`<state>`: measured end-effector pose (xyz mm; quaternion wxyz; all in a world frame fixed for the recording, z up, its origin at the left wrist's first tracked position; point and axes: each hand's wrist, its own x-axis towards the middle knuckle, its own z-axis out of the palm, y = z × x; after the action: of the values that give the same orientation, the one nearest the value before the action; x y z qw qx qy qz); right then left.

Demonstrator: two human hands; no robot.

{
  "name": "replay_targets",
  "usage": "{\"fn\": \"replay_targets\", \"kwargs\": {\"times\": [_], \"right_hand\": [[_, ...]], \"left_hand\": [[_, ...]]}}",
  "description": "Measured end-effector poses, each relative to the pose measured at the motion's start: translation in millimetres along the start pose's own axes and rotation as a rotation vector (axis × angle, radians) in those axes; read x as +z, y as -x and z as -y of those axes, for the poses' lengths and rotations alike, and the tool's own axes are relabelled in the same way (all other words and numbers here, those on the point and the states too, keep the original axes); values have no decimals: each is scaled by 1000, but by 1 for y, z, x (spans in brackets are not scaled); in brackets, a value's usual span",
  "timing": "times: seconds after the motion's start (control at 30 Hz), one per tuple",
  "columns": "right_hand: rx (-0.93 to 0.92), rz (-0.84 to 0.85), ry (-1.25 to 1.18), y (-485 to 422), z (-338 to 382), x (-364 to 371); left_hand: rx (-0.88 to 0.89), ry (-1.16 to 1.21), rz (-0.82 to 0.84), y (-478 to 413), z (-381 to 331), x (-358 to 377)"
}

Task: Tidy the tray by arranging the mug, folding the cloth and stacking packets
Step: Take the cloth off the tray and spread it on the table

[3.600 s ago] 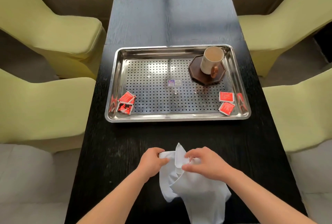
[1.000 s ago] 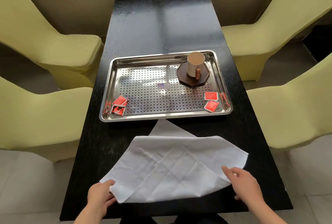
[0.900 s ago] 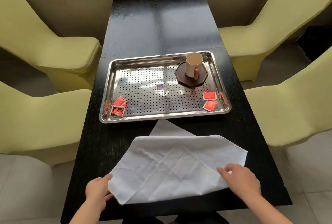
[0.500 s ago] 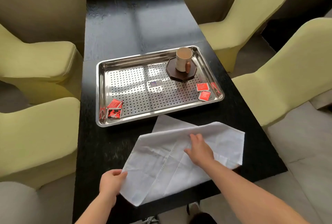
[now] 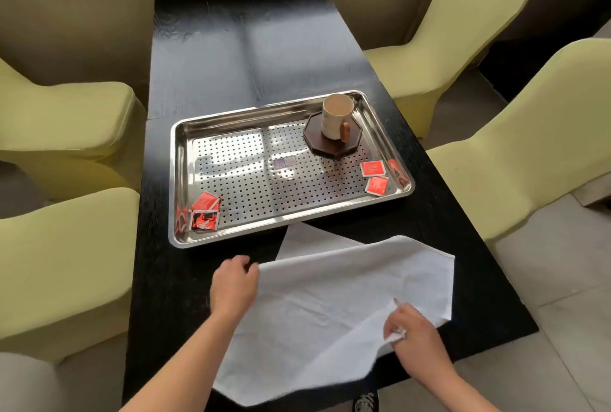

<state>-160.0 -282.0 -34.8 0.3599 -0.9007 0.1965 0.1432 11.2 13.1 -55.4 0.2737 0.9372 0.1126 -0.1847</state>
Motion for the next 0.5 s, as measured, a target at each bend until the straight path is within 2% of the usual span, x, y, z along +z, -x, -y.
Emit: {"fn": "replay_targets", "kwargs": {"times": [0.1,0.2,0.4,0.5], "right_hand": [[-19,-63,-59,13,-18,-15],[-68,-138,-90,20,-36,-30],[3,-178,-247,17,-57,-57],[50,-149,-289,14,-57,-63]], "left_hand": [[-44,-50,72,-35,-51,15],[-125,-108,139,-48,-72,29],[-130,16,321,-44,-69,37],[-129,108,287,-37,-48,35]]}}
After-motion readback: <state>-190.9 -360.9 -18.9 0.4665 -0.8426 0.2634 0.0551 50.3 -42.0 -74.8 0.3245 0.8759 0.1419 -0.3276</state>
